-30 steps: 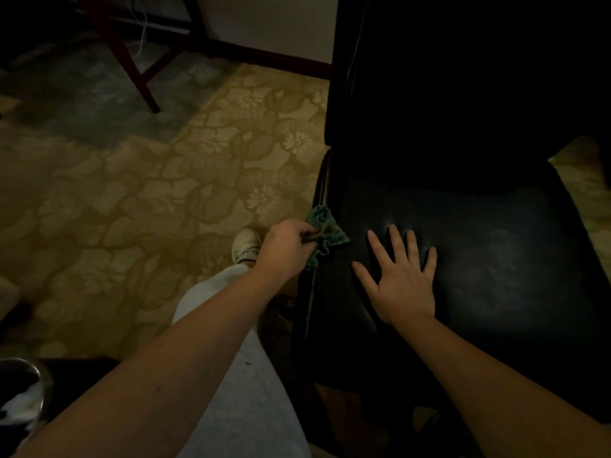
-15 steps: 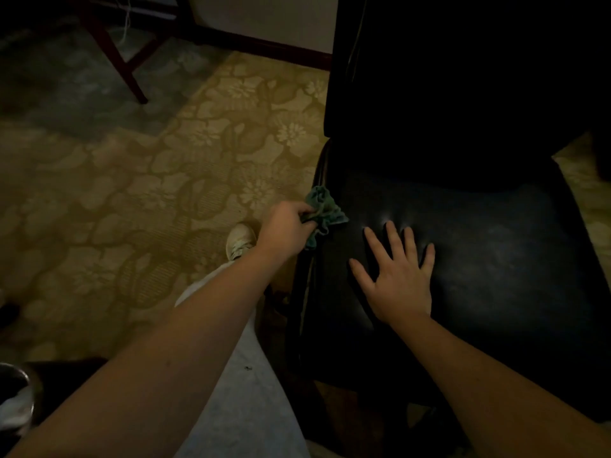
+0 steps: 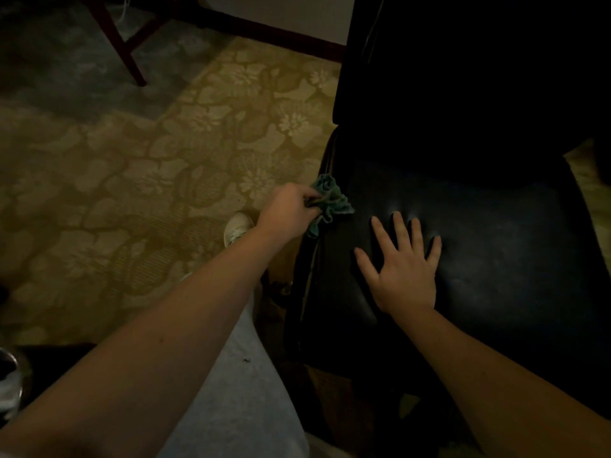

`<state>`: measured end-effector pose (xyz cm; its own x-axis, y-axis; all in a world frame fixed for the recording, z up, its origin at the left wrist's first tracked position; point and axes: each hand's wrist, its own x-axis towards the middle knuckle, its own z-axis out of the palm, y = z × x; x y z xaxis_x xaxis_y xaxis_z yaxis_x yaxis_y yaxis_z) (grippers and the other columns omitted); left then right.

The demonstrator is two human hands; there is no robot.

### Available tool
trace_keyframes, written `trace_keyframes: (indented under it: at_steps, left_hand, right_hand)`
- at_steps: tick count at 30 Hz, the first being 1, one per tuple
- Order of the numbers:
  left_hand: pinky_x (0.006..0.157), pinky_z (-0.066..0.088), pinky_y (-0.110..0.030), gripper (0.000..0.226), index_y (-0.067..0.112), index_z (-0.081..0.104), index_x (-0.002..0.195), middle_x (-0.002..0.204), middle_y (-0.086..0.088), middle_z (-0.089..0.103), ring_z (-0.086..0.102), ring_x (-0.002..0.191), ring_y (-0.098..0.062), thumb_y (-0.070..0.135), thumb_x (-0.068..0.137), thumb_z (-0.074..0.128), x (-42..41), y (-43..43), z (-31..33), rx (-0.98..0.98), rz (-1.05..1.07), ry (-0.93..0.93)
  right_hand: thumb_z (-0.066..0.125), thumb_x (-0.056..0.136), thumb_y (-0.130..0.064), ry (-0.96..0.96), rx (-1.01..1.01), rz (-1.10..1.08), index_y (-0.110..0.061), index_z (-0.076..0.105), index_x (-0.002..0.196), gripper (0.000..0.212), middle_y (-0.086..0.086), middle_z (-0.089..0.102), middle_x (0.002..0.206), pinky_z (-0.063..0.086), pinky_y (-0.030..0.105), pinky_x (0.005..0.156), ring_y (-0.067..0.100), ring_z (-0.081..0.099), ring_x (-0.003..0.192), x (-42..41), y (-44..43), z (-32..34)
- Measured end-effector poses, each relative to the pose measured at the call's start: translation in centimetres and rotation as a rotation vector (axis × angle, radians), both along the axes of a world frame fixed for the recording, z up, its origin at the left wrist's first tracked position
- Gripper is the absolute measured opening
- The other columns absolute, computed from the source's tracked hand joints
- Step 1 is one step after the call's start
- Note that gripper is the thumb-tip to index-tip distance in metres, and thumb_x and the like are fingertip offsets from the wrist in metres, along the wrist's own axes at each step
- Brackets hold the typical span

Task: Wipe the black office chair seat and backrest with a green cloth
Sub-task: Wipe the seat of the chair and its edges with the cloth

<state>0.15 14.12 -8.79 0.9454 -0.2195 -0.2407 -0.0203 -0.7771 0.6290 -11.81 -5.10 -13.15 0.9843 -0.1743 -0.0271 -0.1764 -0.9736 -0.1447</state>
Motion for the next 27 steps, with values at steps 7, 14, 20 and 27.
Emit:
trace_keyframes:
  at_steps: [7,14,20,27]
  left_hand:
    - [0.092,0.043,-0.023,0.036,0.018,0.066,0.128,0.125,-0.001,0.066,0.060,0.116,-0.018,0.024,0.092,0.069,-0.7,0.4,-0.9,-0.042,0.015,-0.021]
    - [0.101,0.049,-0.032,0.034,0.021,0.070,0.121,0.125,0.001,0.067,0.061,0.116,-0.017,0.022,0.088,0.074,-3.9,2.2,-1.2,-0.052,-0.048,0.006]
    - [0.096,0.049,-0.030,0.032,0.021,0.068,0.124,0.125,-0.001,0.066,0.060,0.114,-0.020,0.023,0.091,0.069,-3.2,1.6,-0.8,0.004,-0.048,-0.054]
    - [0.097,0.047,-0.028,0.035,0.020,0.067,0.125,0.126,-0.003,0.066,0.060,0.116,-0.019,0.024,0.090,0.070,-0.4,0.3,-0.6,0.001,-0.003,-0.055]
  right_hand:
    - [0.014,0.091,-0.070,-0.012,0.000,-0.026,-0.042,0.021,0.153,0.069,-0.002,0.015,0.164,-0.002,0.057,0.119,0.024,0.003,0.152,0.2,0.3,-0.2]
    - [0.016,0.091,-0.067,-0.035,0.005,-0.011,-0.041,0.023,0.152,0.067,-0.001,0.018,0.163,-0.002,0.057,0.119,0.024,0.005,0.151,-0.2,0.0,-0.4]
    - [0.016,0.091,-0.068,-0.049,-0.002,-0.019,-0.041,0.024,0.152,0.067,-0.001,0.017,0.163,-0.001,0.057,0.119,0.024,0.006,0.151,0.0,0.1,-0.6]
    - [0.018,0.091,-0.067,-0.058,-0.005,-0.034,-0.040,0.026,0.152,0.067,-0.001,0.019,0.163,-0.001,0.057,0.119,0.024,0.007,0.151,0.2,0.4,-0.6]
